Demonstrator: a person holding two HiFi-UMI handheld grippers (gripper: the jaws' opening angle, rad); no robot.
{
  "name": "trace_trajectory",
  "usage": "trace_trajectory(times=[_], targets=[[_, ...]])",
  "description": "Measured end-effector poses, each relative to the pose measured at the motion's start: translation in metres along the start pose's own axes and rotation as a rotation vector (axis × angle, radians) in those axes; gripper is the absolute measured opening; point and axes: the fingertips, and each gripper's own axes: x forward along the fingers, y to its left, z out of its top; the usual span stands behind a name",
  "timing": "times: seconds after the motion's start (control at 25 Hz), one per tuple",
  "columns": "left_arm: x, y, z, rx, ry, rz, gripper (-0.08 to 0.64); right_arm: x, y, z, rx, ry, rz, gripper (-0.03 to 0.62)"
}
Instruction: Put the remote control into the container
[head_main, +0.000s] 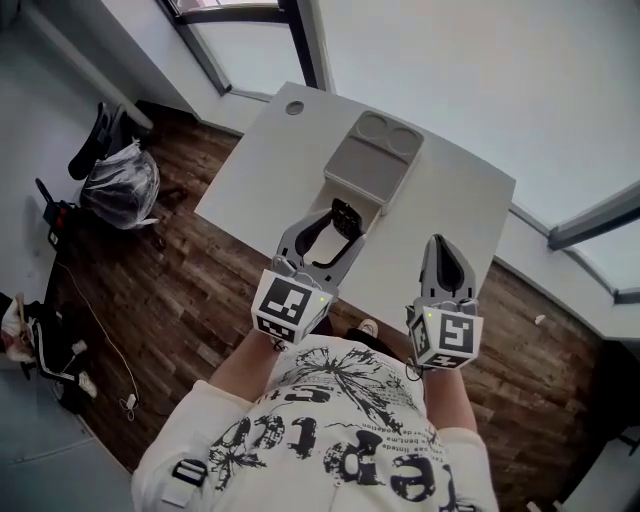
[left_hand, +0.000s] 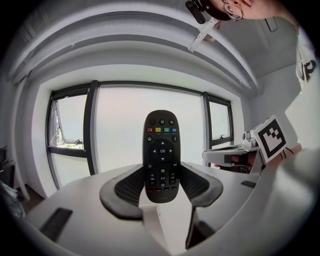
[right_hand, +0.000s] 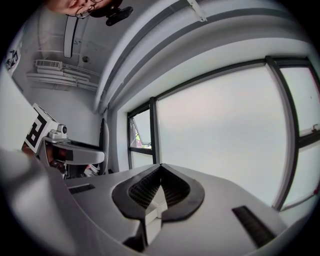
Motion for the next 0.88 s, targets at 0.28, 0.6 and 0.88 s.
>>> trace_trajectory(times=[0.28, 0.6, 0.88], targets=[[0.019, 0.035, -0.002, 0.005, 0.007, -0.099, 0.233, 0.031, 0.004, 0.006, 0.001, 0.005, -0.116, 0.004], [0.034, 0.071, -0.032, -0.011, 0.087, -0.229, 0.233, 0.058, 0.029, -0.005, 0.038, 0.036, -0.249, 0.003], [0.049, 0.084, -0.095, -0.048, 0.24, -0.29, 0.233, 0.076, 0.052, -0.039, 0.078, 0.106, -0.309, 0.005]])
